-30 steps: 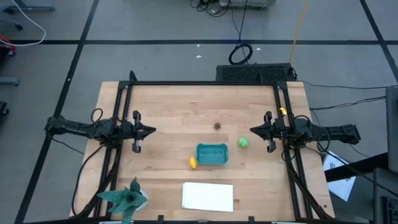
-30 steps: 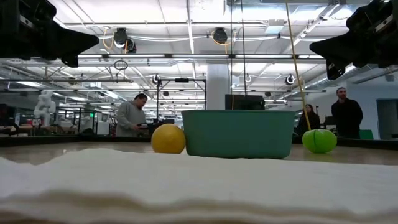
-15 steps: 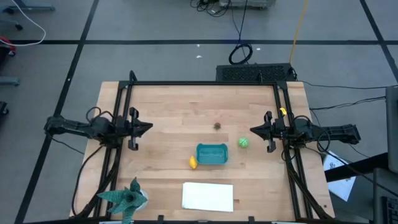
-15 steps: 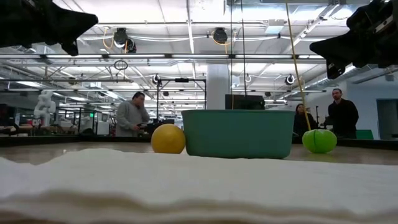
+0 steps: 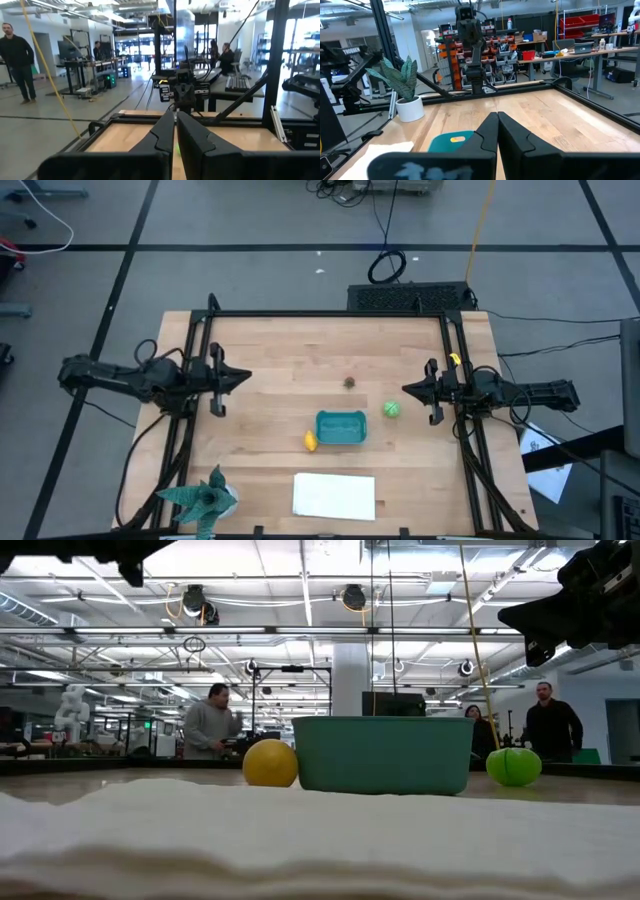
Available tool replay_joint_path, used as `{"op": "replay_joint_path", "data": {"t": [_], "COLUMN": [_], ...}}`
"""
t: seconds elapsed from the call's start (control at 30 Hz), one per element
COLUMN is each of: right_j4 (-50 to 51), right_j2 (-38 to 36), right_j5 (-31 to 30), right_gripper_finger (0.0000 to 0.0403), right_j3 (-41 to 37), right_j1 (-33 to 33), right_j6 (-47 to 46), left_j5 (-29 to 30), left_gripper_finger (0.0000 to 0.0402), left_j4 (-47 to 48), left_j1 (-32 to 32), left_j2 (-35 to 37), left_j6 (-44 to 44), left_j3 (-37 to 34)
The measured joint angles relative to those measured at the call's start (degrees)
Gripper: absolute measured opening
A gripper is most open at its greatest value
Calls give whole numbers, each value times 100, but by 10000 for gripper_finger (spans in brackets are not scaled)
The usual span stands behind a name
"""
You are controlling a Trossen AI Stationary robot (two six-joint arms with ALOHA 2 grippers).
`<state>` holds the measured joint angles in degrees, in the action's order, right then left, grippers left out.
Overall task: Pick and placing Produce into tupperware
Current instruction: Put the yellow lemon into the green bin
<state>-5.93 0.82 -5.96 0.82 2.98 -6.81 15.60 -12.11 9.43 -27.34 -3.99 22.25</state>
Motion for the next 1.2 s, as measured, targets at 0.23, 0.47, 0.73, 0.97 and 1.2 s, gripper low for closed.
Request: {"op": "replay_joint_path", "data": {"t": [0.23, 0.47, 0.73, 0.97, 1.2], "right_j4": [15, 15, 15, 15, 15], "right_j2": [0, 0, 0, 0, 0], "right_j5": [0, 0, 0, 0, 0], "right_gripper_finger": [0, 0, 0, 0, 0], "right_j3": [0, -2, -2, -1, 0], "right_j1": [2, 2, 2, 1, 1], "right_j6": [0, 0, 0, 0, 0], "left_j5": [146, -58, -218, -868, -1401], "left_gripper_finger": [26, 26, 26, 26, 26], "left_j4": [42, 41, 23, 11, 566], "left_j1": [-138, -368, -595, -813, -951], "left_j2": [-1009, -1779, -2552, -3169, -3782], "left_j6": [287, 304, 277, 267, 420], "left_j3": [778, 1308, 1900, 2387, 3106]}}
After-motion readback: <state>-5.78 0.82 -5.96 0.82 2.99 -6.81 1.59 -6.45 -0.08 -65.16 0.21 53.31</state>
